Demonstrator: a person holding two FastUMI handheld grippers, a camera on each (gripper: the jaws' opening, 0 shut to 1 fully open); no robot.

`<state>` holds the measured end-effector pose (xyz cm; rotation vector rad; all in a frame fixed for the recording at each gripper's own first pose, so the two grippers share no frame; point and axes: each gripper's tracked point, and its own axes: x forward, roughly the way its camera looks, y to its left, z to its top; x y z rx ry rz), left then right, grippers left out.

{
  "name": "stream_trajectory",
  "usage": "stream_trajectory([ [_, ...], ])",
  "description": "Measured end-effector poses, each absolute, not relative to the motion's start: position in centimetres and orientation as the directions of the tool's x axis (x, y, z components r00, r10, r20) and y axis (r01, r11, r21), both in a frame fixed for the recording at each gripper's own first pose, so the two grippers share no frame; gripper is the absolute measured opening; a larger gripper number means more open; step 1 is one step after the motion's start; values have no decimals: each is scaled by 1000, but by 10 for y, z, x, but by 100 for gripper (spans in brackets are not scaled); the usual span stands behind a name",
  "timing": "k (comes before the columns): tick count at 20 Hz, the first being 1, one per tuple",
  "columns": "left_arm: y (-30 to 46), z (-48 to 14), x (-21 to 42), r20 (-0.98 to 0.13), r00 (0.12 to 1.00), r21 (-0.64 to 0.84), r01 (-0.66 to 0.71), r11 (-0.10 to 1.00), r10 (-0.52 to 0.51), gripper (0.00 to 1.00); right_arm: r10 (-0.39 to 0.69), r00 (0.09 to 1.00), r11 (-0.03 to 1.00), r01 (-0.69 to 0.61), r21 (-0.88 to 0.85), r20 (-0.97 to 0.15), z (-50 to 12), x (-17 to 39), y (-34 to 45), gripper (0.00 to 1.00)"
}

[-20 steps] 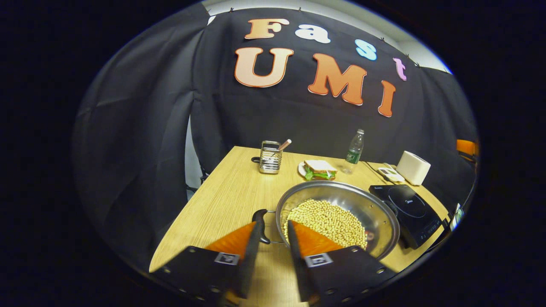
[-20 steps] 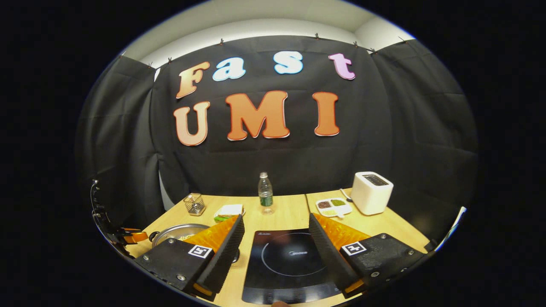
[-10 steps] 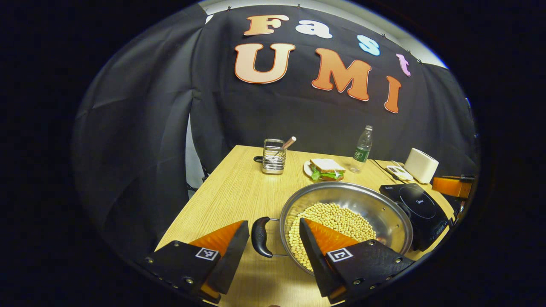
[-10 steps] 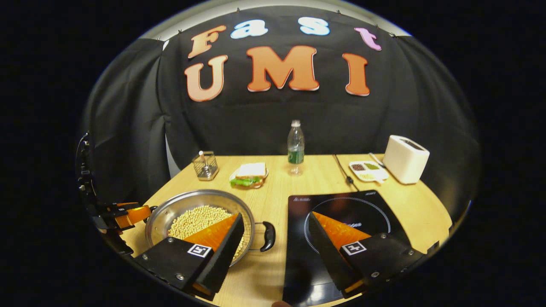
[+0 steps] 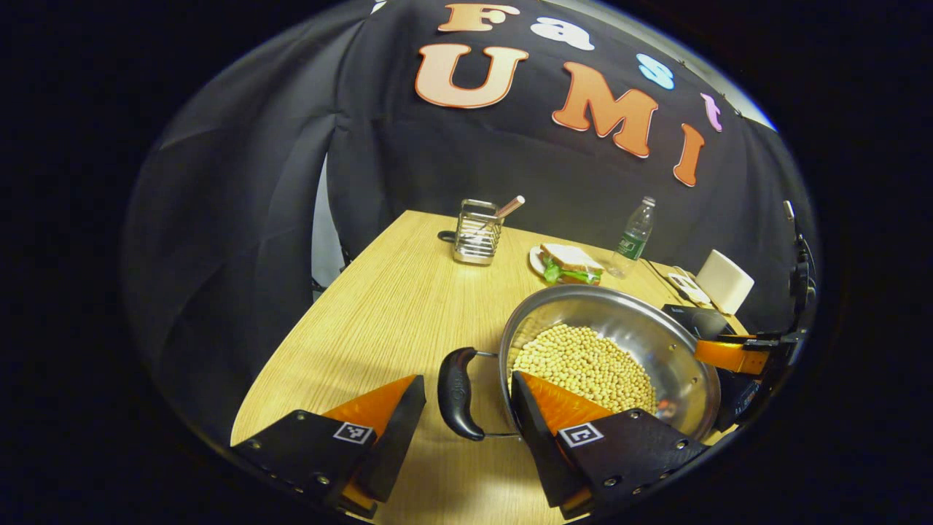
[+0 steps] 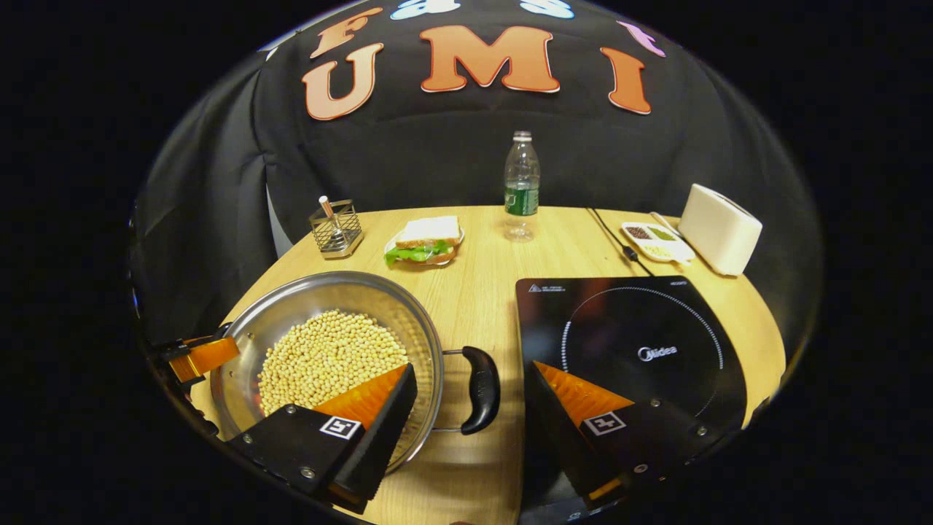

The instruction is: First push the handle of the pot to place it horizontally, then grasp the pot with both hands and set it on the induction cooktop.

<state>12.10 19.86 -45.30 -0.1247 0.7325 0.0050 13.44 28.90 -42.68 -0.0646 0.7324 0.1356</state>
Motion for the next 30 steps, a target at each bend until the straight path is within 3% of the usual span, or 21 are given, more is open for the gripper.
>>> stream_trajectory([
  [2,189,-458,120,-672,736,-149,-26,988,-82,80,111,721,989,-150,2,-684,-434,137,293,92],
  [4,189,-459,121,-678,732,-134,-27,991,-71,61,72,725,990,-136,-39,-685,-442,142,287,81],
  [5,190,-460,122,-682,729,-129,-33,991,-65,58,69,723,990,-133,-40,-687,-439,141,284,76],
  [6,191,-460,123,-684,727,-127,-50,991,-51,56,70,725,991,-127,-33,-685,-440,143,286,64],
  [9,189,-450,114,-680,733,-129,-149,980,22,43,65,721,992,-119,-31,-689,-438,144,284,55],
  [10,187,-446,109,-680,733,-128,-155,980,27,43,76,719,993,-118,-14,-691,-437,148,287,52],
  [26,91,-372,111,-598,801,-122,-51,991,-33,43,54,798,999,-45,30,-600,-430,130,278,50],
  [27,83,-370,113,-596,802,-124,-41,991,-41,43,49,803,999,-37,32,-594,-431,128,280,46],
  [28,73,-368,113,-593,804,-125,-31,992,-50,43,43,806,999,-29,33,-590,-435,127,282,50],
  [30,54,-366,116,-596,800,-132,-15,991,-67,43,29,813,999,-12,33,-581,-436,125,284,50],
])
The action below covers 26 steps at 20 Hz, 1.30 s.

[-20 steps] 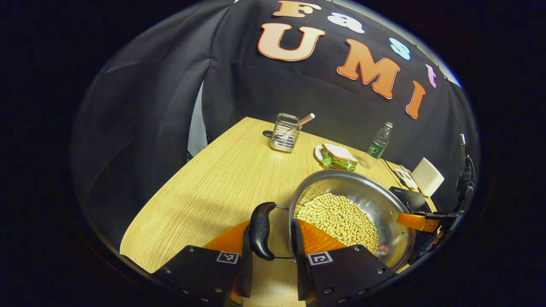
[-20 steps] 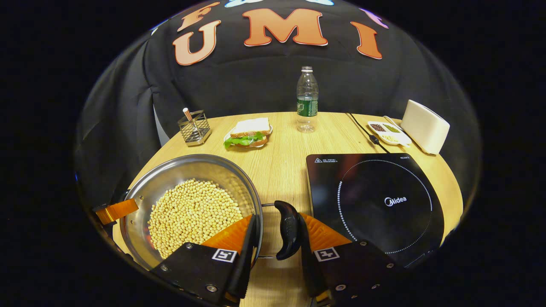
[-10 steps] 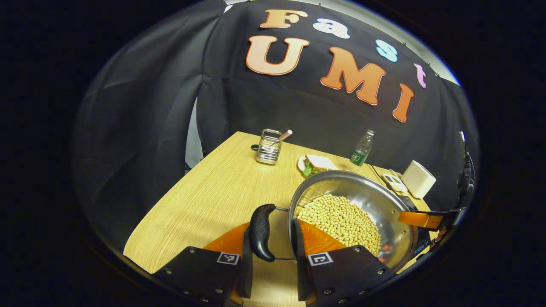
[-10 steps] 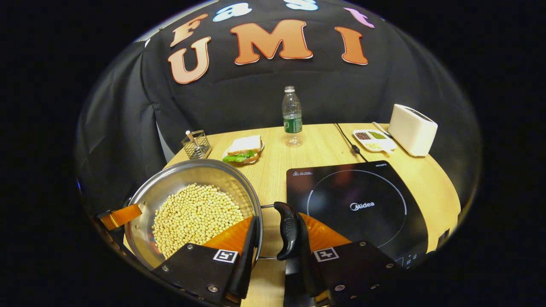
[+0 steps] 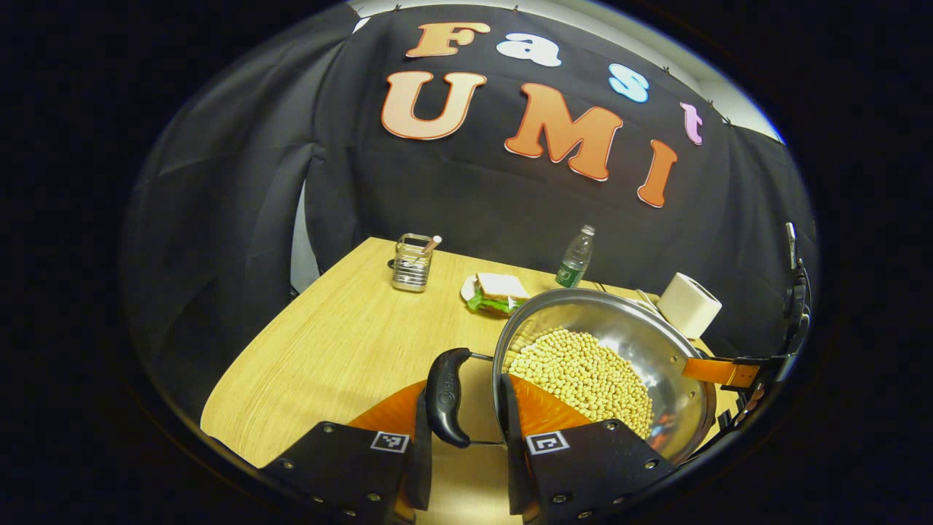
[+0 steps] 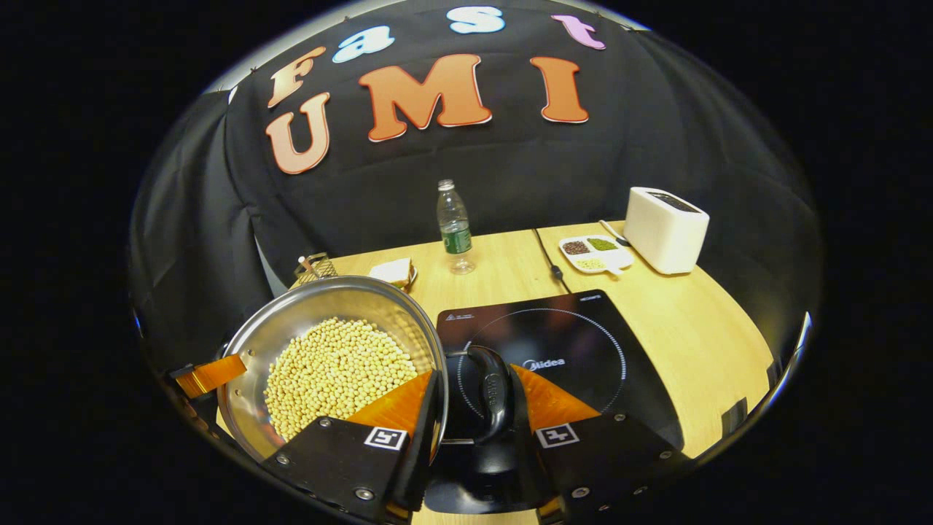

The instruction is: First push the handle of the pot to place it horizontally, then grasp the pot with both hands and set it on the induction cooktop.

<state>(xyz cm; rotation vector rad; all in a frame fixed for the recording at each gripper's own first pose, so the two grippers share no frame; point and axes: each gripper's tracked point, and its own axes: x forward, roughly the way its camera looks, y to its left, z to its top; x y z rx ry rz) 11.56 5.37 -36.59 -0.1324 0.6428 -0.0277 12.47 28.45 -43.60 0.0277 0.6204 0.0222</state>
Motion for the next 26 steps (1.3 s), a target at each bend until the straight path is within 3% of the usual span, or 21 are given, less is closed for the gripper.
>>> stream_trajectory([
  [17,-111,-383,130,-639,743,-180,107,978,-199,42,-94,822,991,129,22,-562,-435,106,299,50],
  [26,-157,-410,151,-659,713,-179,158,971,-238,44,-118,812,988,156,17,-572,-432,96,300,50],
])
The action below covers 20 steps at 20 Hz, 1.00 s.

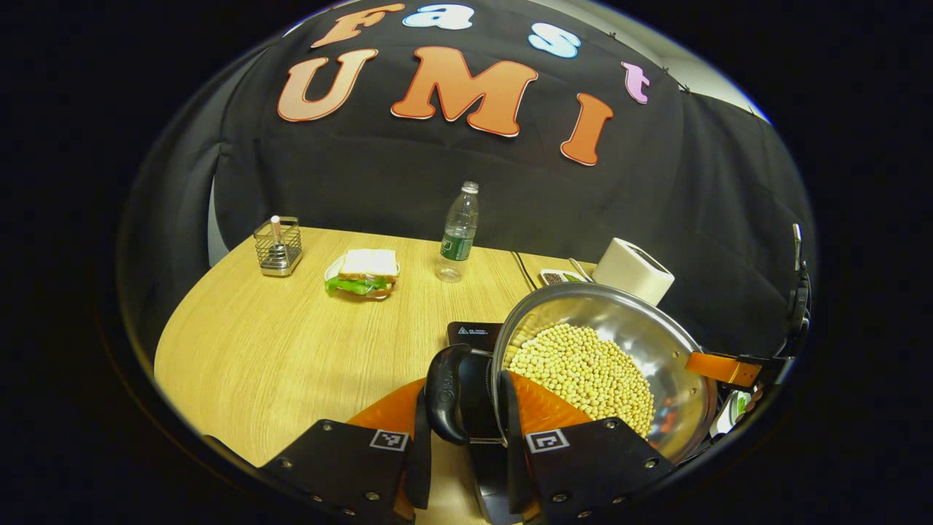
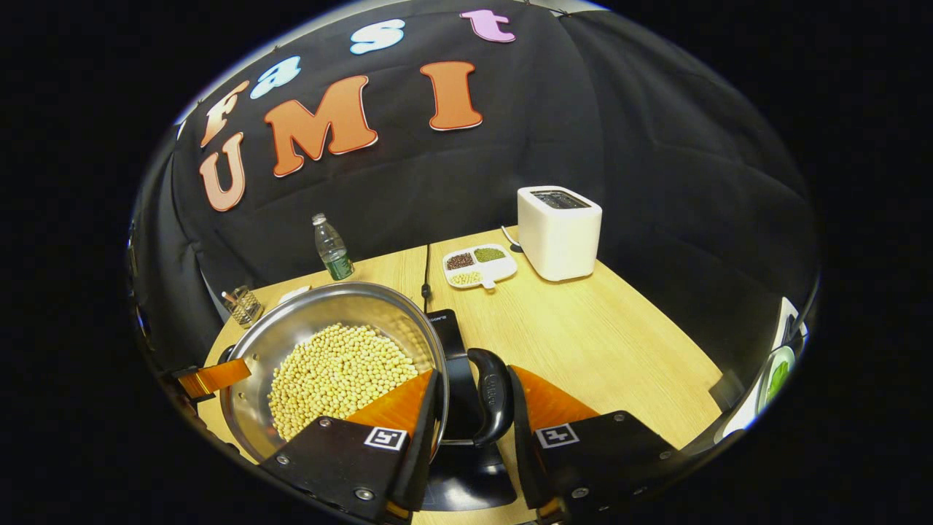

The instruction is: First push the handle of the pot to place it horizontally, then grasp the pot with both hands and set it on the induction cooktop.

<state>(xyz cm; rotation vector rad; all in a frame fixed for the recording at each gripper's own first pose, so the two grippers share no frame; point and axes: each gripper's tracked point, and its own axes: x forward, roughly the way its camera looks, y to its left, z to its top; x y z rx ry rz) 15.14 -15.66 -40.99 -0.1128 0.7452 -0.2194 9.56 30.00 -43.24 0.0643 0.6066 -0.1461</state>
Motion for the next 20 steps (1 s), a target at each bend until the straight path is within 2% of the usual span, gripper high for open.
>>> stream_trajectory([
  [12,-151,-440,163,-686,698,-177,116,977,-207,43,-71,779,991,126,44,-623,-441,108,297,53],
  [14,-153,-444,163,-691,691,-172,124,977,-209,46,-57,782,994,104,41,-621,-438,107,294,56],
  [16,-143,-427,170,-654,740,-107,113,988,-156,57,-66,811,995,93,17,-582,-429,113,290,55],
  [17,-136,-411,171,-630,766,-78,96,992,-124,64,-71,820,996,92,8,-568,-421,113,290,67],
  [18,-132,-398,170,-617,779,-77,88,993,-116,72,-68,828,996,87,7,-557,-415,112,292,84],
  [19,-130,-382,169,-606,788,-86,72,994,-110,87,-64,839,997,83,10,-540,-403,111,294,91],
  [20,-127,-362,170,-582,806,-95,63,994,-107,90,-61,855,997,77,9,-514,-387,110,296,95],
])
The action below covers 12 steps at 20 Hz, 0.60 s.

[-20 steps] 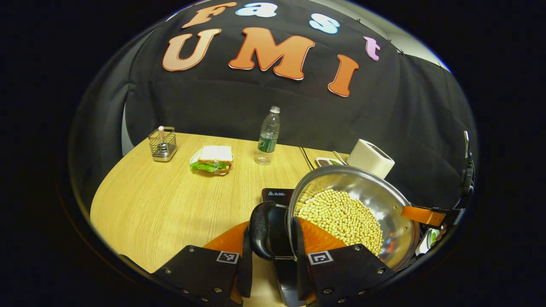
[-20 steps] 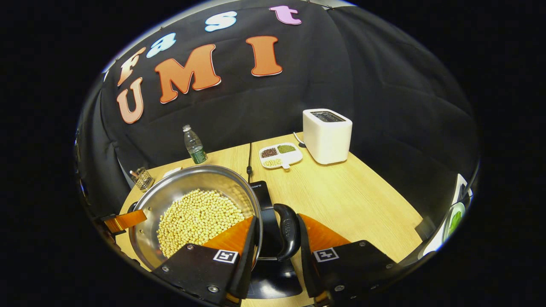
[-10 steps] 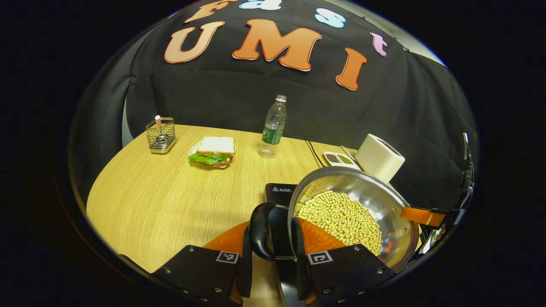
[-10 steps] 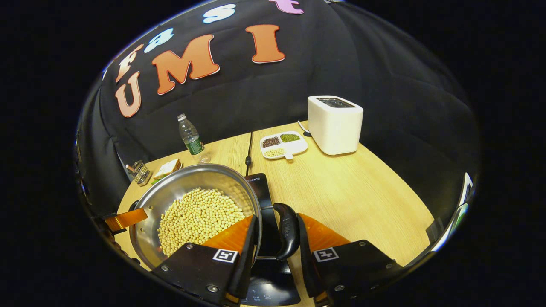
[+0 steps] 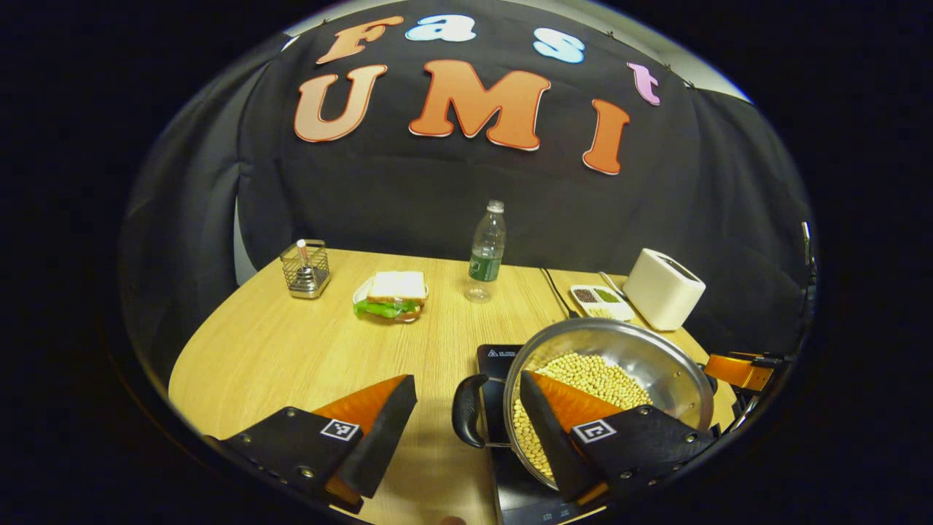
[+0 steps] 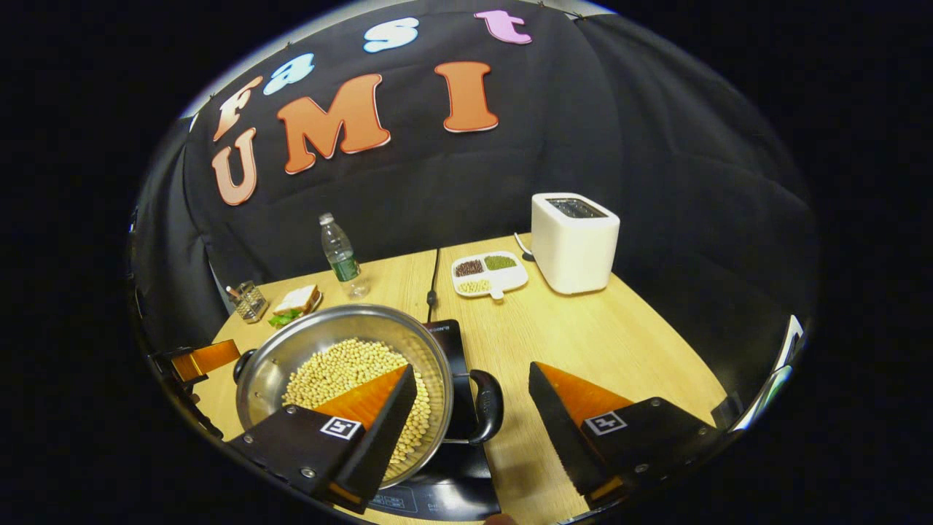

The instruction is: First push the handle of the pot to place it horizontally, then grasp the pot with both hands and set it on the induction cooktop.

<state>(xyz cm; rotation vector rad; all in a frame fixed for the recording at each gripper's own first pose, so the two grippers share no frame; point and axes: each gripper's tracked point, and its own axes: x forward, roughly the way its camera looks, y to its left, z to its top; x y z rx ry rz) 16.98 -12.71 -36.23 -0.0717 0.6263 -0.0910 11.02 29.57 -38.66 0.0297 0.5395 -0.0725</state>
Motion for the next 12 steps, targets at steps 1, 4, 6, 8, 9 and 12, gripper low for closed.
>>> stream_trajectory([
  [1,-119,-341,173,-549,830,-82,58,995,-94,91,-60,874,997,71,5,-481,-366,108,297,96],
  [4,-98,-263,171,-436,898,-39,50,998,-63,90,-52,934,999,51,-15,-354,-294,102,304,95],
  [6,-88,-211,166,-354,934,-23,42,999,-47,90,-35,964,999,29,-25,-264,-246,92,311,95],
  [8,-79,-156,156,-267,963,-14,42,999,-44,90,-11,982,1000,5,-29,-189,-202,75,319,95],
  [9,-76,-131,146,-229,972,-14,45,999,-47,89,1,988,1000,-5,-28,-155,-182,65,322,95],
  [12,-62,-64,111,-133,990,-13,47,999,-49,89,8,998,999,-10,-33,-62,-138,36,320,100],
])
